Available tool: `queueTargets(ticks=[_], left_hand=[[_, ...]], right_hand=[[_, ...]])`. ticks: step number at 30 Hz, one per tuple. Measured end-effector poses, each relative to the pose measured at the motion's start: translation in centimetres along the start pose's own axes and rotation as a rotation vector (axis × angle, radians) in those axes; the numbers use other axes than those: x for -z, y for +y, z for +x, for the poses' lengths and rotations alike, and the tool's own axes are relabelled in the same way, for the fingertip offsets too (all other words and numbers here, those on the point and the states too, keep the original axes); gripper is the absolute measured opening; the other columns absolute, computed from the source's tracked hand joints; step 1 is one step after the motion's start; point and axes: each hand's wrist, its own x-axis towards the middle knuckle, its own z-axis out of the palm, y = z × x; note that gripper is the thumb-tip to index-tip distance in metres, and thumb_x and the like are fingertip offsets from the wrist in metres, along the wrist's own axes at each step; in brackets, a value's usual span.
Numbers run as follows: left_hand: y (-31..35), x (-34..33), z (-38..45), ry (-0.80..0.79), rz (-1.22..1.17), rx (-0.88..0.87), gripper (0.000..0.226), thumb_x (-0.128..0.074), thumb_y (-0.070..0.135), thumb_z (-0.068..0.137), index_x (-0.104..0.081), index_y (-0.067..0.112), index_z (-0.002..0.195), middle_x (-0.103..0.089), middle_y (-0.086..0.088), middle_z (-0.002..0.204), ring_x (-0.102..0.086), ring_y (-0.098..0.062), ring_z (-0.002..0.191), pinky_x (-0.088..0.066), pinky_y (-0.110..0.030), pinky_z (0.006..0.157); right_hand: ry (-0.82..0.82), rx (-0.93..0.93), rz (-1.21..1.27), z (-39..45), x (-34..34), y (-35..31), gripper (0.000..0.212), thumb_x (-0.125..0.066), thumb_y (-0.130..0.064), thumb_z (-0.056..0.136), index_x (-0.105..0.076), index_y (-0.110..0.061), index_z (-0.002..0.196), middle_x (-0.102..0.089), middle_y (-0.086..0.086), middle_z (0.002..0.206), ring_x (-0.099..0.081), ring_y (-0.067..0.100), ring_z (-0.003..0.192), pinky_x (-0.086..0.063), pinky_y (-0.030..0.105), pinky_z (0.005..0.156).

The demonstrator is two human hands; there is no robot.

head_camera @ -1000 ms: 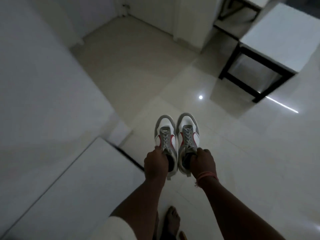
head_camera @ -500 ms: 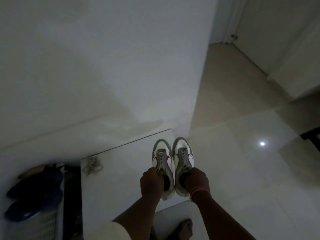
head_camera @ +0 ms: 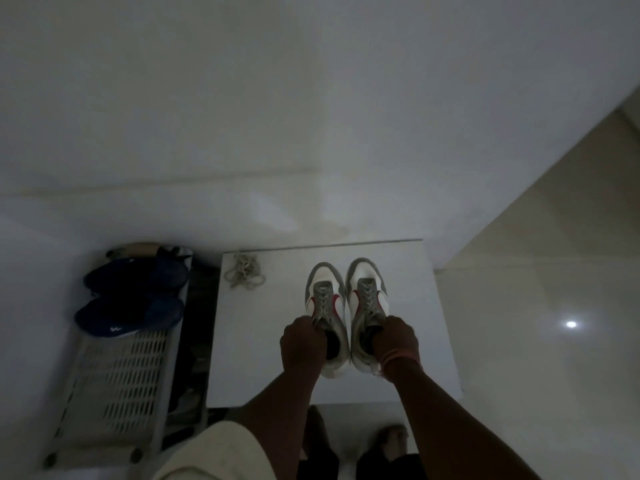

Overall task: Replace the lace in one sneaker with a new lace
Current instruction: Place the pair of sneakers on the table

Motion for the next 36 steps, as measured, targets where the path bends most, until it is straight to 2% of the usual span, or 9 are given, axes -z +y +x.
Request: queueTargets(ticks=[5, 9, 12, 15, 17, 20, 26, 33, 36], left_hand=[[-4.2, -5.5, 3.8, 0.034, -0.001, 0.026, 0.023, -0.051, 0.029, 0.097, -0.069, 0.014, 0.097, -0.071, -0.006, 0.093, -0.067, -0.029, 0.087, -0.049, -0.035, 0.073], [-5.6, -10.7, 5.7, 0.175, 0.016, -0.013, 0.012, -0.062, 0.026, 0.093, -0.072, 0.02, 0.096, -0.071, -0.004, 0.077, -0.067, -0.027, 0.068, -0.042, -0.028, 0.055], [-6.3, -14.4, 6.9, 0.315, -0.07, 0.016, 0.022, -0.069, 0.03, 0.09, -0.075, 0.027, 0.111, -0.072, 0.001, 0.082, -0.068, -0.023, 0.067, -0.05, -0.028, 0.053], [-6.6, -15.7, 7.2, 0.362, -0.241, 0.092, 0.023, -0.069, 0.03, 0.09, -0.075, 0.029, 0.112, -0.068, 0.002, 0.094, -0.066, -0.02, 0.077, -0.047, -0.028, 0.061], [-7.0, -16.4, 7.3, 0.378, -0.256, 0.083, 0.023, -0.067, 0.032, 0.091, -0.074, 0.033, 0.113, -0.065, 0.005, 0.097, -0.064, -0.017, 0.08, -0.043, -0.027, 0.064], [-7.8, -17.1, 7.7, 0.392, -0.308, 0.077, 0.026, -0.066, 0.035, 0.092, -0.072, 0.036, 0.117, -0.063, 0.008, 0.101, -0.063, -0.015, 0.085, -0.046, -0.028, 0.068], [-8.2, -17.7, 7.9, 0.438, -0.399, 0.069, 0.018, -0.065, 0.032, 0.091, -0.075, 0.032, 0.106, -0.053, 0.012, 0.091, -0.052, -0.011, 0.077, -0.039, -0.028, 0.068], [-9.0, -17.8, 8.2, 0.431, -0.346, 0.044, 0.02, -0.057, 0.038, 0.093, -0.075, 0.028, 0.093, -0.056, 0.0, 0.087, -0.062, -0.027, 0.079, -0.041, -0.03, 0.064], [-9.1, -17.6, 8.1, 0.386, -0.297, 0.001, 0.022, -0.055, 0.036, 0.094, -0.075, 0.025, 0.094, -0.062, -0.003, 0.091, -0.065, -0.028, 0.083, -0.04, -0.03, 0.063]], right_hand=[[-0.029, 0.029, 0.002, 4.3, -6.7, 1.3, 0.024, -0.053, -0.021, 0.092, -0.066, -0.012, 0.11, -0.071, 0.011, 0.107, -0.066, 0.032, 0.098, -0.052, 0.035, 0.086], [0.027, 0.116, 0.087, 7.7, -11.2, 2.9, 0.038, -0.048, -0.025, 0.094, -0.055, -0.029, 0.131, -0.07, 0.006, 0.108, -0.067, 0.03, 0.097, -0.055, 0.04, 0.089], [0.146, 0.177, 0.099, 9.2, -14.0, 4.1, 0.045, -0.052, -0.031, 0.095, -0.044, -0.038, 0.138, -0.061, 0.002, 0.108, -0.066, 0.027, 0.093, -0.055, 0.039, 0.081], [0.201, 0.214, 0.073, 10.0, -15.2, 5.2, 0.047, -0.053, -0.033, 0.094, -0.043, -0.035, 0.14, -0.057, 0.002, 0.106, -0.065, 0.025, 0.088, -0.057, 0.039, 0.078], [0.235, 0.243, 0.062, 10.5, -16.0, 5.9, 0.046, -0.052, -0.034, 0.094, -0.045, -0.033, 0.139, -0.057, 0.002, 0.105, -0.064, 0.024, 0.085, -0.057, 0.039, 0.076], [0.285, 0.284, 0.059, 11.2, -16.8, 6.4, 0.045, -0.049, -0.034, 0.094, -0.047, -0.033, 0.139, -0.057, 0.003, 0.104, -0.063, 0.025, 0.081, -0.057, 0.039, 0.073], [0.312, 0.322, 0.021, 12.0, -17.3, 7.0, 0.045, -0.05, -0.03, 0.094, -0.045, -0.037, 0.138, -0.055, 0.002, 0.099, -0.063, 0.028, 0.081, -0.056, 0.039, 0.074], [0.294, 0.328, -0.081, 11.6, -17.7, 6.9, 0.059, -0.05, -0.025, 0.092, -0.035, -0.033, 0.149, -0.059, 0.012, 0.109, -0.064, 0.037, 0.097, -0.051, 0.042, 0.085], [0.292, 0.334, -0.091, 10.3, -17.6, 7.1, 0.057, -0.049, -0.026, 0.094, -0.036, -0.028, 0.15, -0.062, 0.013, 0.111, -0.064, 0.036, 0.101, -0.051, 0.041, 0.088]])
